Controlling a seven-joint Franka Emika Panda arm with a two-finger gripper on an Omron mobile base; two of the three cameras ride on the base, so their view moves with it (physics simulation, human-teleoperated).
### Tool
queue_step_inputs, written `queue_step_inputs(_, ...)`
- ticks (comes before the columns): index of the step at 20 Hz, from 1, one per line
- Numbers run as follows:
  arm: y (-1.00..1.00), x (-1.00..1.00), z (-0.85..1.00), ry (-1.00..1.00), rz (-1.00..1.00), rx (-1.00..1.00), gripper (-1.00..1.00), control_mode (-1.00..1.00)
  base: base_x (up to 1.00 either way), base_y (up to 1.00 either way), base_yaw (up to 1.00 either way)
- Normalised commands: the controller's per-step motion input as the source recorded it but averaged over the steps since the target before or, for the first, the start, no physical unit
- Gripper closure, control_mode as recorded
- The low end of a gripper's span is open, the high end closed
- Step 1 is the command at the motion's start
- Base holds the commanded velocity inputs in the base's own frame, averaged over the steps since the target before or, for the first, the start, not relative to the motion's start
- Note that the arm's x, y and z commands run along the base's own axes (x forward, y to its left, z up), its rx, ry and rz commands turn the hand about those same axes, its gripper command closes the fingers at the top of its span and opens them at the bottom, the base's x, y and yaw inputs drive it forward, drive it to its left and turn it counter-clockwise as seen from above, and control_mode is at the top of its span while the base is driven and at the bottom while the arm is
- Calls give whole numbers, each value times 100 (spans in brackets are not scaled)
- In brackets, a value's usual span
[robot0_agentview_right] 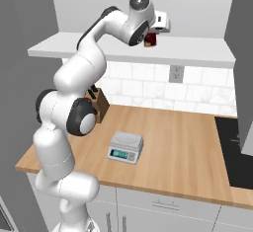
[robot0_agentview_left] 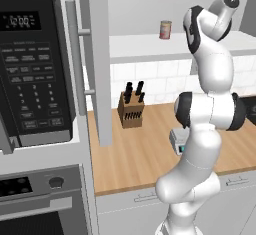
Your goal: Pick the canned food and place it on the digital scale for weighing, and close the cabinet.
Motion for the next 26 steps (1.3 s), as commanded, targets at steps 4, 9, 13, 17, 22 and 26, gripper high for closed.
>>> queue_step_inputs(4,-3,-6,6,-19,0,0,100,-100,0,0,0)
queue_step_inputs(9,4,-18,21,-45,0,0,100,-100,0,0,0)
queue_step_inputs(13,7,-51,15,-46,0,0,100,-100,0,0,0)
queue_step_inputs(17,0,-76,15,-38,0,0,100,-100,0,0,0)
queue_step_inputs(22,0,-99,23,-11,0,0,100,-100,0,0,0)
queue_step_inputs(26,0,-100,41,-2,-1,0,100,-100,0,0,0)
